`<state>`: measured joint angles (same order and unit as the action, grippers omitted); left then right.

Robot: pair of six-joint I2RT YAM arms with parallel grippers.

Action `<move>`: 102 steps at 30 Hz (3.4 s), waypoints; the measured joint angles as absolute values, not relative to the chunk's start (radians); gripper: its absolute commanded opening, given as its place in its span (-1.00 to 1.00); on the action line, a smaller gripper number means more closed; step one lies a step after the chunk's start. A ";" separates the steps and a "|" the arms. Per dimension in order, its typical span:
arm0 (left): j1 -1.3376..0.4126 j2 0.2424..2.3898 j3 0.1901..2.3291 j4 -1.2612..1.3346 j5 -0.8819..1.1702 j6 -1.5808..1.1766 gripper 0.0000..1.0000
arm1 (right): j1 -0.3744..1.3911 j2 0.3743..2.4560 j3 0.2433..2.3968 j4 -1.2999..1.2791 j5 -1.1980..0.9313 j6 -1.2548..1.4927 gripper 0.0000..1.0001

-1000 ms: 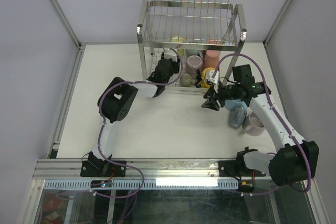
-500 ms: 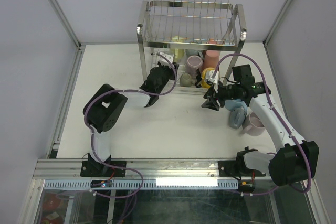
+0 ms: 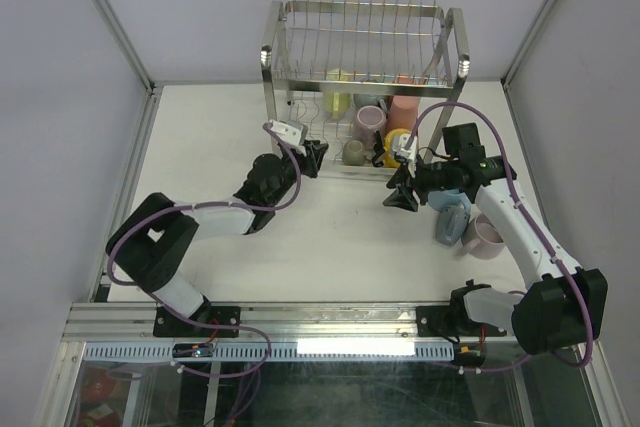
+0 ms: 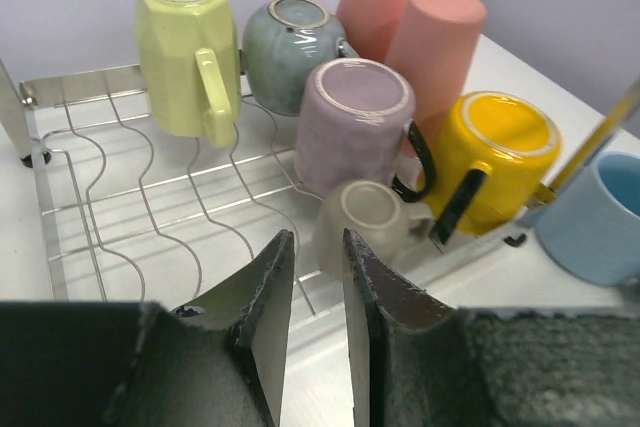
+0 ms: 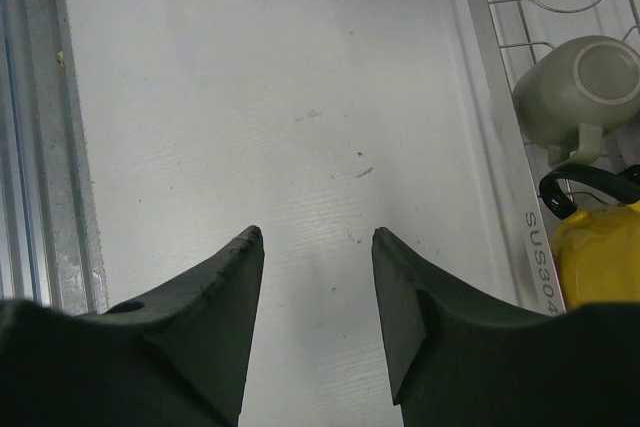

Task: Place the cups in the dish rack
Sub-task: Turn the cup upside down in the dish rack, then pick up the cup at the center of the board.

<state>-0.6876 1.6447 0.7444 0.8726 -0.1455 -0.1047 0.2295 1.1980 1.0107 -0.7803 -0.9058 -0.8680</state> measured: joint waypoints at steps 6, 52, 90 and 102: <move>-0.688 1.480 0.600 0.884 -0.067 -0.169 -0.50 | 0.228 1.198 1.011 -0.789 -0.913 -0.879 0.01; -0.665 0.955 0.047 1.076 -0.077 -0.515 0.98 | -0.339 1.290 1.135 -0.990 -0.748 -1.037 0.07; -0.652 1.054 0.047 1.130 -0.077 -0.556 0.98 | -0.310 1.635 1.134 -0.601 -0.554 -0.851 -0.18; -0.646 1.057 0.047 1.147 -0.076 -0.570 0.98 | -0.286 1.664 1.116 -0.547 -0.483 -0.816 -0.65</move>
